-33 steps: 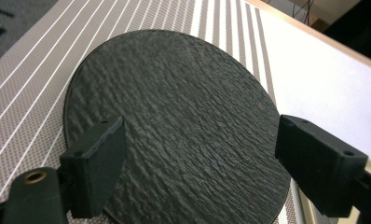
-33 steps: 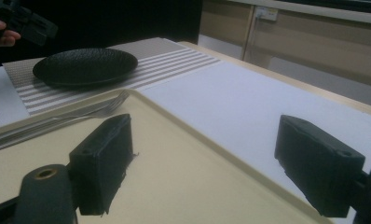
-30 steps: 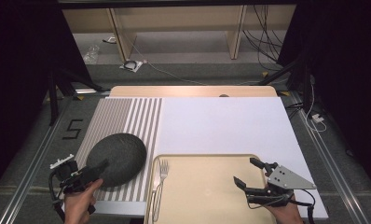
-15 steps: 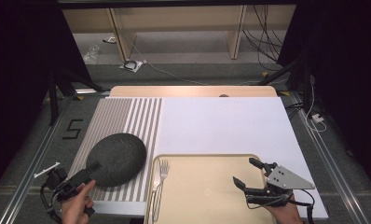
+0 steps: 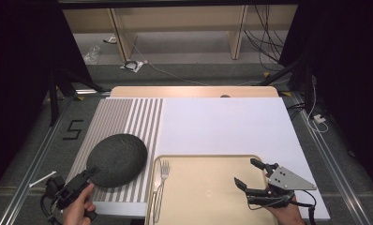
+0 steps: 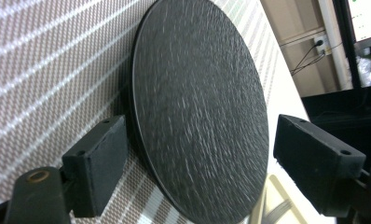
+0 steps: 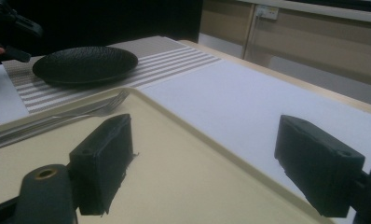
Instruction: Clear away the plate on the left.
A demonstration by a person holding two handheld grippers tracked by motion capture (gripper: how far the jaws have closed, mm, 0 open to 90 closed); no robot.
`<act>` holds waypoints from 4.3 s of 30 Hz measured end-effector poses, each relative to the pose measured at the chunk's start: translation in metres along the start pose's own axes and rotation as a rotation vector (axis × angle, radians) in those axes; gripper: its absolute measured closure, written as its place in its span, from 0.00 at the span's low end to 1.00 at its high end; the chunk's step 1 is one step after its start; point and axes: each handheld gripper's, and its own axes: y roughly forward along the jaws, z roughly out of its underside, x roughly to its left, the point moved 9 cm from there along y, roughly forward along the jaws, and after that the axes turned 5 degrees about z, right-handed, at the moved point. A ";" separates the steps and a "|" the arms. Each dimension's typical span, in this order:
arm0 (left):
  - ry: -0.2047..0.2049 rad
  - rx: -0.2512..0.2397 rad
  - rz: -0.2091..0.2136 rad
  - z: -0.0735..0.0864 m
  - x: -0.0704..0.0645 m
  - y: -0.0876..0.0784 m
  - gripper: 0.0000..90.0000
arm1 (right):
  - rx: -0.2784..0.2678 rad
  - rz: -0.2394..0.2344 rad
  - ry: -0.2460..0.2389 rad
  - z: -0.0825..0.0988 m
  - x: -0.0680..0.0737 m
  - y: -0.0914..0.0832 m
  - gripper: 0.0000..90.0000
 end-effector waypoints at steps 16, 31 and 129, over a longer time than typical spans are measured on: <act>-0.248 -0.011 0.063 0.020 0.008 0.003 0.30 | 0.002 -0.001 0.001 0.000 -0.001 0.000 0.22; -0.286 -0.021 0.085 0.036 0.004 0.013 0.44 | 0.002 -0.001 0.003 0.001 0.000 0.001 0.22; -0.432 0.122 0.308 0.066 -0.025 0.028 0.93 | 0.005 -0.011 0.004 0.001 0.000 0.001 0.22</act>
